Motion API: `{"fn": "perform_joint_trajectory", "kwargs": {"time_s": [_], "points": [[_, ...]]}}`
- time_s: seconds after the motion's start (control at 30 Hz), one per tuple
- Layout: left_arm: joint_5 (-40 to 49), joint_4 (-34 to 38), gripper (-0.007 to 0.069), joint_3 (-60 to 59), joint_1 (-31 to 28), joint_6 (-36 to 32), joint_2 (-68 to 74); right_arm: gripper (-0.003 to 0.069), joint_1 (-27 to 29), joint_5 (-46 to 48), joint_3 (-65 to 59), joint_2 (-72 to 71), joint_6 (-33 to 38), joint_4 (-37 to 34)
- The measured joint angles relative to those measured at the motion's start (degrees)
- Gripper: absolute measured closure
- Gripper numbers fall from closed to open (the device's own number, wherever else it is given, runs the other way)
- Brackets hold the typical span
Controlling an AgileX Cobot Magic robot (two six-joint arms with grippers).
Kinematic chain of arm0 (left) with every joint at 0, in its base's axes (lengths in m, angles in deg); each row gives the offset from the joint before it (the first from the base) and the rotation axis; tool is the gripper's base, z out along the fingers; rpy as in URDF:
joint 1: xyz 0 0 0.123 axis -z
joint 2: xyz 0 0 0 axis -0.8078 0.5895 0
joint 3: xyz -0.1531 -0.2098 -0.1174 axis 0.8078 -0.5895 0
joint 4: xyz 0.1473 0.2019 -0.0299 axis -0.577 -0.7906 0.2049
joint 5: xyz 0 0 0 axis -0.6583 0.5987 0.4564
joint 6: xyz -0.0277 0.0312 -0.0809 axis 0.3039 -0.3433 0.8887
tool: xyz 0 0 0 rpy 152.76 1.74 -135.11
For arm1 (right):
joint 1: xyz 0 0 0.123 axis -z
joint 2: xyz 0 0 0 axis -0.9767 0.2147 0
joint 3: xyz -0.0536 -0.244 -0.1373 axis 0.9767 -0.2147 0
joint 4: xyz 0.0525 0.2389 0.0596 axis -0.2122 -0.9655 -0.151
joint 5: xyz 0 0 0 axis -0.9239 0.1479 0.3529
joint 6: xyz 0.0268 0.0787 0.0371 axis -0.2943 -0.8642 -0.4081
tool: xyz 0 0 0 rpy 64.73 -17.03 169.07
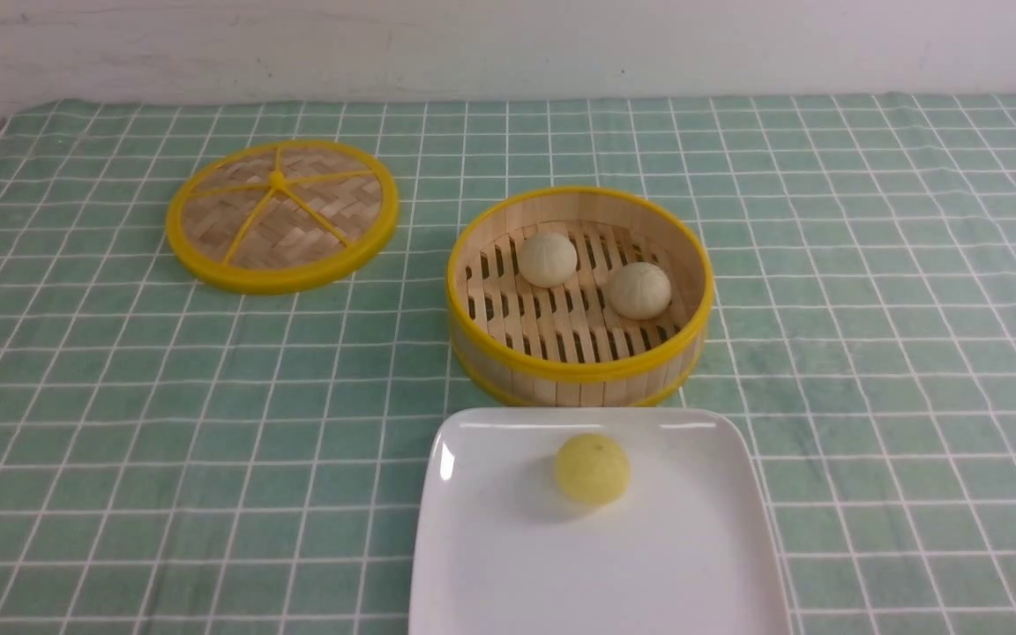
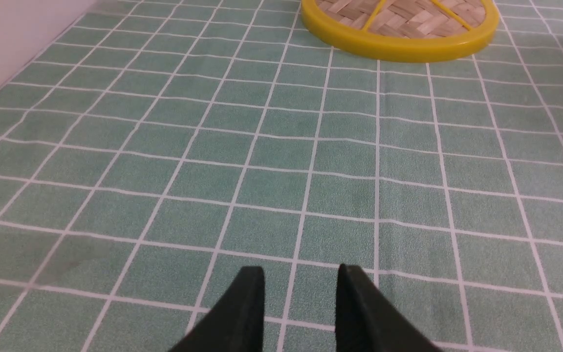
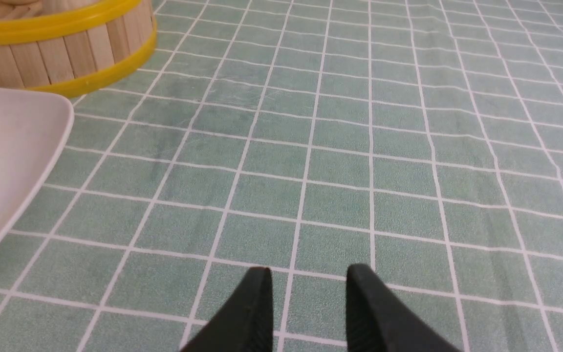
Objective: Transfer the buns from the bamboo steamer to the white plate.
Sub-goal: 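Reach toward a bun in the bamboo steamer with the right gripper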
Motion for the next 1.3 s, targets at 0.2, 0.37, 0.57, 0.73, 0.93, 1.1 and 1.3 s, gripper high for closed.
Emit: {"fn": "perform_joint_trajectory", "kwargs": {"time_s": [0.2, 0.37, 0.57, 0.73, 0.93, 1.1, 1.3], "points": [[0.0, 0.0, 0.0384, 0.0, 0.0, 0.0, 0.0, 0.0419, 0.0, 0.0, 0.0, 0.0, 0.0, 0.0], [0.0, 0.0, 0.0384, 0.0, 0.0, 0.0, 0.0, 0.0419, 0.0, 0.0, 0.0, 0.0, 0.0, 0.0], [0.0, 0.4, 0.0384, 0.0, 0.0, 0.3, 0.0, 0.0419, 0.0, 0.0, 0.0, 0.0, 0.0, 0.0], [-1.8, 13.5, 0.0384, -0.1, 0.0, 11.8, 0.0, 0.0419, 0.0, -0.9, -0.1, 0.0, -0.2, -0.4], [-5.0, 35.0, 0.0384, -0.1, 0.0, 31.5, 0.0, 0.0419, 0.0, -2.7, -0.6, 0.0, -14.7, -24.0], [-5.5, 38.2, 0.0384, -0.1, 0.0, 35.0, 0.0, 0.0419, 0.0, -5.2, -0.7, 0.0, -20.4, -39.6], [-4.7, 38.0, 0.0412, 3.1, 0.0, 29.6, 0.0, 0.0447, 0.0, -10.1, 0.6, 0.0, -19.6, -45.4]]}}
